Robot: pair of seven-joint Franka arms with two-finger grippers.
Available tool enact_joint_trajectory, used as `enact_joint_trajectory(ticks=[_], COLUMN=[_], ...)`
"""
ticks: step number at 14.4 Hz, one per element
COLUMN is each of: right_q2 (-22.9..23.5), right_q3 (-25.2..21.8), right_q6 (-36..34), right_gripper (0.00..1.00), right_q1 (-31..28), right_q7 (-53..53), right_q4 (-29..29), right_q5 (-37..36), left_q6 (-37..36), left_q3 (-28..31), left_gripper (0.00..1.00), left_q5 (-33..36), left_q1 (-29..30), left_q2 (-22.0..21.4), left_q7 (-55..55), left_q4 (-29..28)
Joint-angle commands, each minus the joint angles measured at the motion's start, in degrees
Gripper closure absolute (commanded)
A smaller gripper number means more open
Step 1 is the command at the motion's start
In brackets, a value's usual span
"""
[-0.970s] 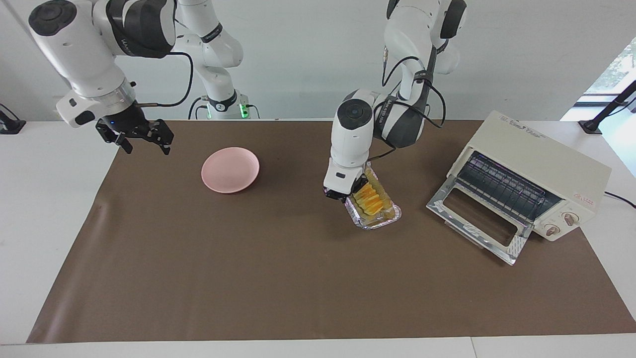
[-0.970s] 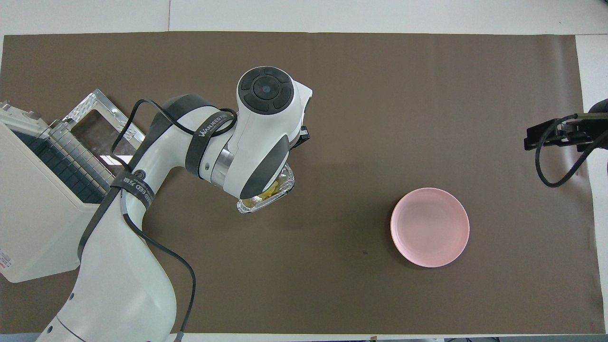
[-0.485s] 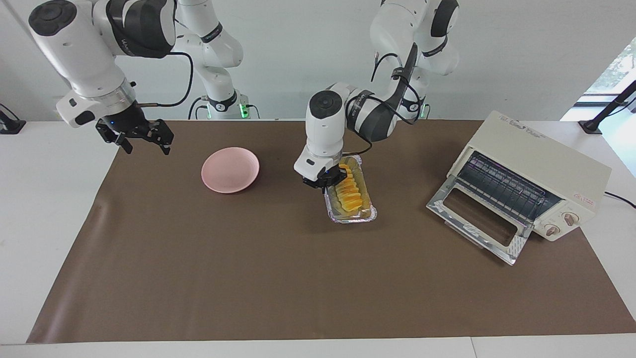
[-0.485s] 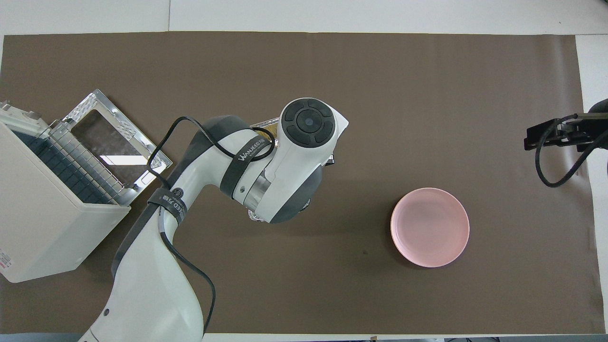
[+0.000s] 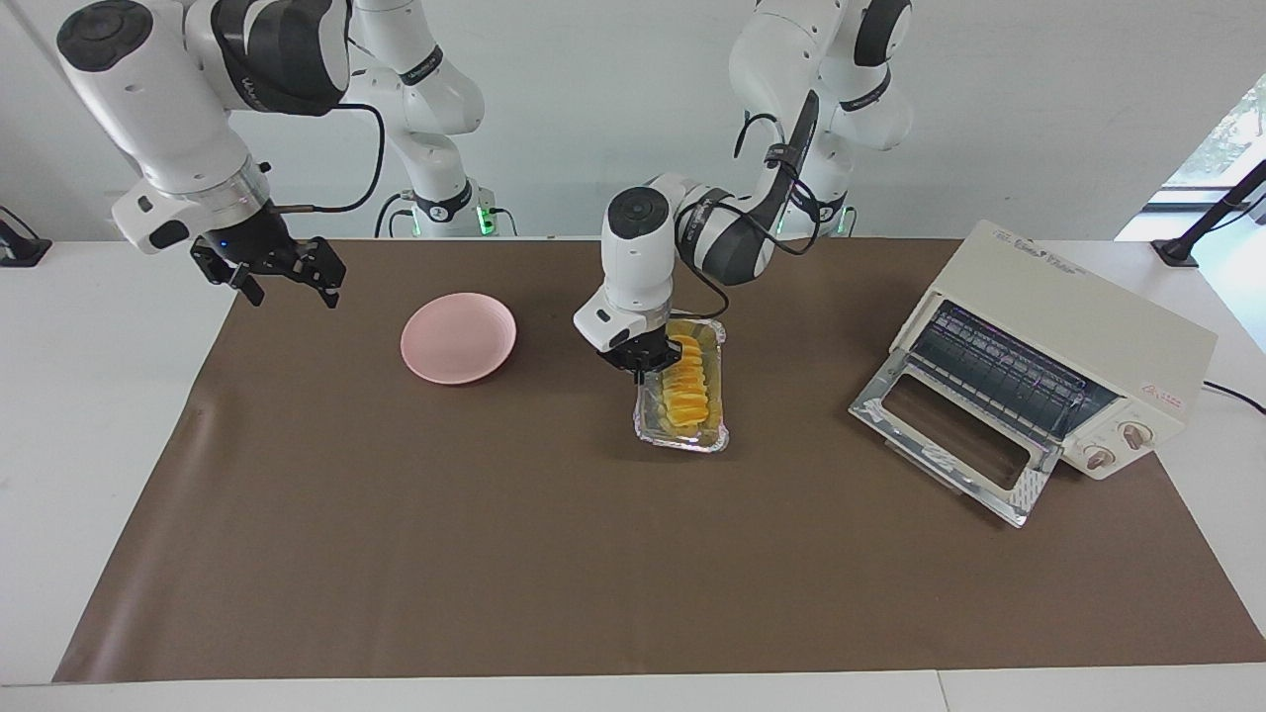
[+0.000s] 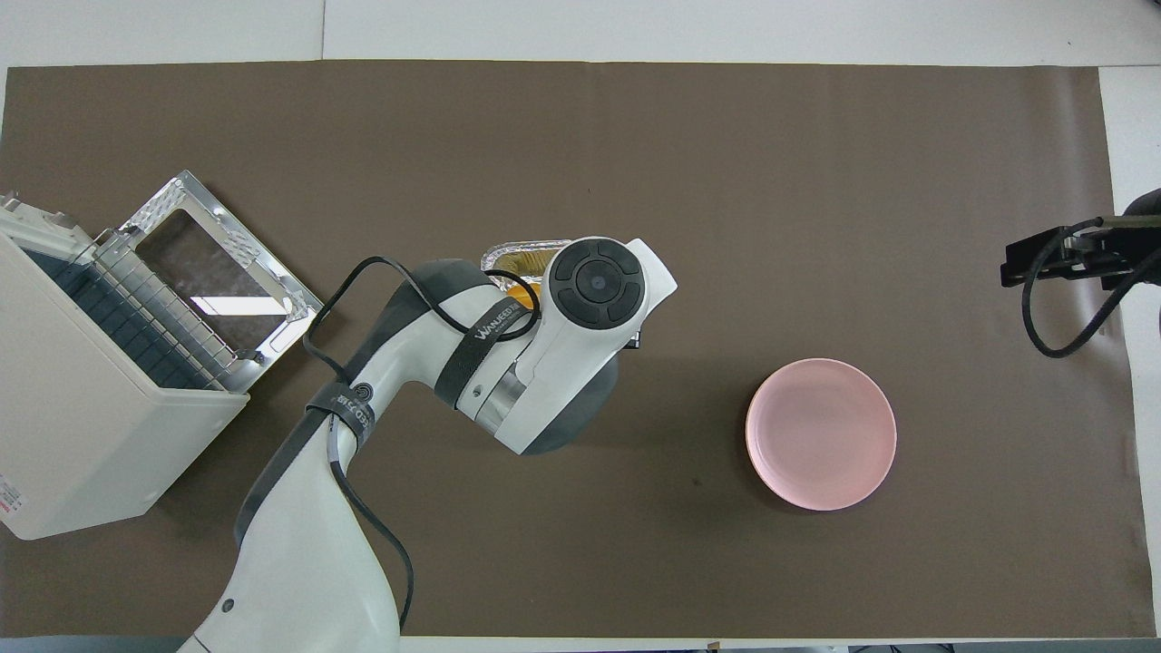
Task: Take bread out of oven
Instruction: 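Carry the foil tray with the left gripper toward the table center, then release the foil tray on the table and retract the left gripper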
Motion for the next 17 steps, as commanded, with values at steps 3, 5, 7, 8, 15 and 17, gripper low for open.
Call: enact_joint_trajectory(ticks=[3,5,7,8,15,17], right_q2=[-0.9,-0.9,-0.9,-0.9,-0.9,-0.9], right_q3=[0.41,0.41,0.41,0.41,0.41,0.33], right_q6=[-0.38,-0.38,-0.38,-0.38,-0.38,-0.38], right_gripper=[0.0,0.0,0.0,0.0,0.0,0.0], right_q1=[-0.3,-0.3,-0.3,-0.3,-0.3,-0.3], right_q7=[0.28,0.28,0.28,0.28,0.28,0.28], right_q4=[-0.82,-0.82,-0.82,-0.82,-0.82,-0.91], right_q5=[-0.95,-0.95,-0.95,-0.95,-0.95,-0.95], left_q6=[2.23,3.54,3.72,3.72,-1.95,-9.42], left_q3=[1.05,1.05,1.05,1.05,1.14,1.4], left_gripper=[1.0,1.0,1.0,1.0,0.0,0.0], left_q5=[1.32,2.72,3.34,4.04,6.95,6.86], left_q1=[-2.96,-3.75,-4.01,-4.01,1.07,3.53], left_q2=[-2.18,-1.92,-1.83,-1.83,-2.61,-3.76], left_q7=[-1.26,-6.61,-6.72,-6.63,-4.0,0.64], left_q4=[-4.46,-4.54,-5.33,-5.33,1.15,6.07])
